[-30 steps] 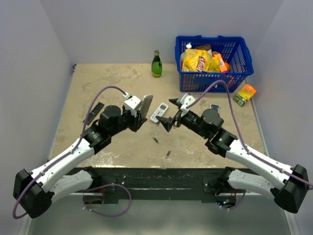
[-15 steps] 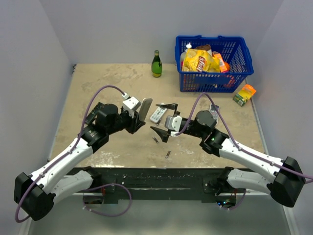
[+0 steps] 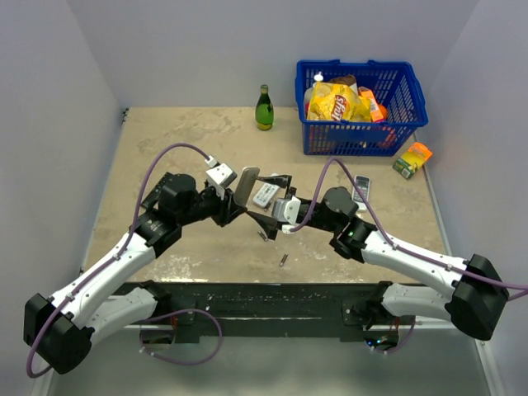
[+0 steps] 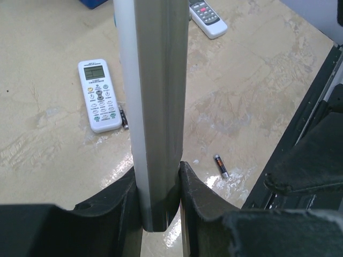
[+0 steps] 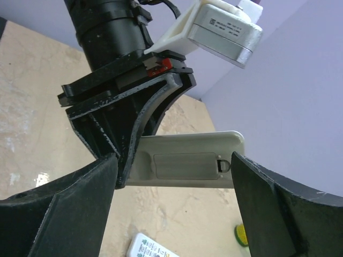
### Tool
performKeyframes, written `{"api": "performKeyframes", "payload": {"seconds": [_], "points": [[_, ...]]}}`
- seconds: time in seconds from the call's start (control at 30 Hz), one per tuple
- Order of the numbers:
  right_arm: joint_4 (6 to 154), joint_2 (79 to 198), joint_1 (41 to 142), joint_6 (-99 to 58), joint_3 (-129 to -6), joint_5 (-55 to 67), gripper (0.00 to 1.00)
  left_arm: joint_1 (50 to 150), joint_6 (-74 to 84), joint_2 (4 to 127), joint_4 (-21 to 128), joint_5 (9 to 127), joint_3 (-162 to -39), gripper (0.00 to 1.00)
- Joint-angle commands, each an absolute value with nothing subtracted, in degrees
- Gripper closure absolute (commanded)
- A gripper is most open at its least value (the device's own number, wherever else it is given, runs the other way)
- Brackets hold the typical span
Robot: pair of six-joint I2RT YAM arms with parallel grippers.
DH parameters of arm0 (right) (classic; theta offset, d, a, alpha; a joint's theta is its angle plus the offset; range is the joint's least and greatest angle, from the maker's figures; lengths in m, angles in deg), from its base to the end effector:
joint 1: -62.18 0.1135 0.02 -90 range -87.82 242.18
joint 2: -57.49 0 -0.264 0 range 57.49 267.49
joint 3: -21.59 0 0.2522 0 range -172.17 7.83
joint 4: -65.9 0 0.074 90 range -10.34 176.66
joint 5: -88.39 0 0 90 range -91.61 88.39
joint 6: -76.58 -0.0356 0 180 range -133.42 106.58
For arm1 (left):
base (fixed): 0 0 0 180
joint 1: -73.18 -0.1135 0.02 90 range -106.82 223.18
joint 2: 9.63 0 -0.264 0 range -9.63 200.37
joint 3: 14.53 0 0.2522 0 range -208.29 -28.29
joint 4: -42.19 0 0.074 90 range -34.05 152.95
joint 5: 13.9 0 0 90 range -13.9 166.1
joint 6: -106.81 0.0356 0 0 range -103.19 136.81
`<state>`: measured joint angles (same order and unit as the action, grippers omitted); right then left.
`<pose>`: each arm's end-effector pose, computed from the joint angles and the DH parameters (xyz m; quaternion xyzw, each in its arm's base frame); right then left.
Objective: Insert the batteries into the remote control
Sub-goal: Remove the battery cover from the remote control.
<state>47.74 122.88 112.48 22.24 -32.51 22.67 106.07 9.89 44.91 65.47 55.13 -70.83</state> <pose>0.1568 0.2118 0.3169 -0.5573 0.3673 0.2316 0.7077 0.1767 -0.1295 0.2969 0.2824 0.7691 -0.3298 0.4690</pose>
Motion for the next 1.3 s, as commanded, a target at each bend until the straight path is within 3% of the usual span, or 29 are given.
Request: {"api": "performKeyframes", "payload": {"seconds": [0.0, 0.7, 1.27], "points": [[44.68, 123.41, 112.63, 24.81, -35.59, 19.84, 0.12, 105.7, 9.34, 44.77, 62.64, 52.9, -71.35, 1.0], [46.87, 125.25, 112.72, 24.55, -35.41, 18.52, 0.23, 105.7, 9.43, 43.98, 61.84, 51.58, -70.92, 1.0], [47.67, 125.87, 112.72, 22.88, -36.2, 14.66, 0.23, 105.79, 9.78, 44.07, 61.32, 49.82, -70.65, 1.0]]}}
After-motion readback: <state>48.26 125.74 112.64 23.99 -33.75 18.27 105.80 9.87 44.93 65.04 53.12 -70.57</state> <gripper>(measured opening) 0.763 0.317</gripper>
